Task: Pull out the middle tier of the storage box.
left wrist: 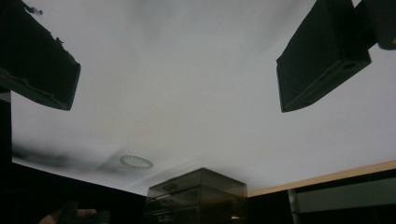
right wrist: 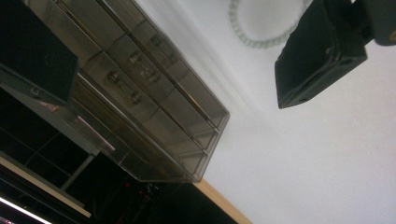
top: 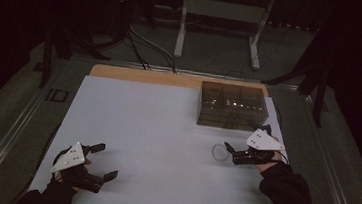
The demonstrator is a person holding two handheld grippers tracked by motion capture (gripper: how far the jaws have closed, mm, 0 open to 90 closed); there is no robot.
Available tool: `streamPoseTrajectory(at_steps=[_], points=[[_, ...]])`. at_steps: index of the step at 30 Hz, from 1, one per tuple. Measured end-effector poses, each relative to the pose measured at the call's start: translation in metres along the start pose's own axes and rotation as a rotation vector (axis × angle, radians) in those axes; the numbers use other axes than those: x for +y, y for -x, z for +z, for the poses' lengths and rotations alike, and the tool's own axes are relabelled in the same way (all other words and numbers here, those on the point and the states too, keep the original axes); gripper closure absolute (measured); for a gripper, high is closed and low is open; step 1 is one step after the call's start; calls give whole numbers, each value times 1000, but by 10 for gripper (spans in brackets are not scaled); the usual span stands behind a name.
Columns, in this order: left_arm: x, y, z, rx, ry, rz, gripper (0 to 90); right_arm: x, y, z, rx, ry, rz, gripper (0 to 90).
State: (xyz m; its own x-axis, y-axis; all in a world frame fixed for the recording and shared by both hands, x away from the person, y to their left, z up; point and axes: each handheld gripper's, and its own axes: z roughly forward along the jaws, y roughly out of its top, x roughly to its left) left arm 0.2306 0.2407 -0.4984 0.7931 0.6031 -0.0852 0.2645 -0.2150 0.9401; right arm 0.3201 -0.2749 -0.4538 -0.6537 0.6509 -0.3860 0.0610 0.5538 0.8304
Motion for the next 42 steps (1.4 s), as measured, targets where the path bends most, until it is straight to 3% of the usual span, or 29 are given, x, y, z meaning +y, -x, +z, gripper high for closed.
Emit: streamPoseTrajectory(at_steps=[9, 12, 17, 21, 28, 33, 40, 42], points=[[0, 0, -1, -3, 12, -6, 11, -2, 0, 8, -29, -60, -75, 0], [0, -1, -1, -5, 8, -7, 11, -4, 0, 11, -63, -90, -129, 40], [0, -1, -1, -6, 10, -10, 11, -5, 0, 15, -72, -119, -162, 40], [0, 0, -1, -5, 11, -7, 11, -7, -1, 19, -88, -155, -221, 41], [0, 0, -1, -7, 4, -7, 11, -9, -3, 23, -93, -174, -261, 42], [0, 0, -1, -6, 6, -7, 11, -12, -6, 29, -123, -224, -339, 57], [0, 0, -2, -13, 6, -11, 11, -12, -8, 34, -129, -254, -361, 70], [0, 0, -2, -11, 10, -7, 11, -12, -9, 36, -133, -266, -387, 72]])
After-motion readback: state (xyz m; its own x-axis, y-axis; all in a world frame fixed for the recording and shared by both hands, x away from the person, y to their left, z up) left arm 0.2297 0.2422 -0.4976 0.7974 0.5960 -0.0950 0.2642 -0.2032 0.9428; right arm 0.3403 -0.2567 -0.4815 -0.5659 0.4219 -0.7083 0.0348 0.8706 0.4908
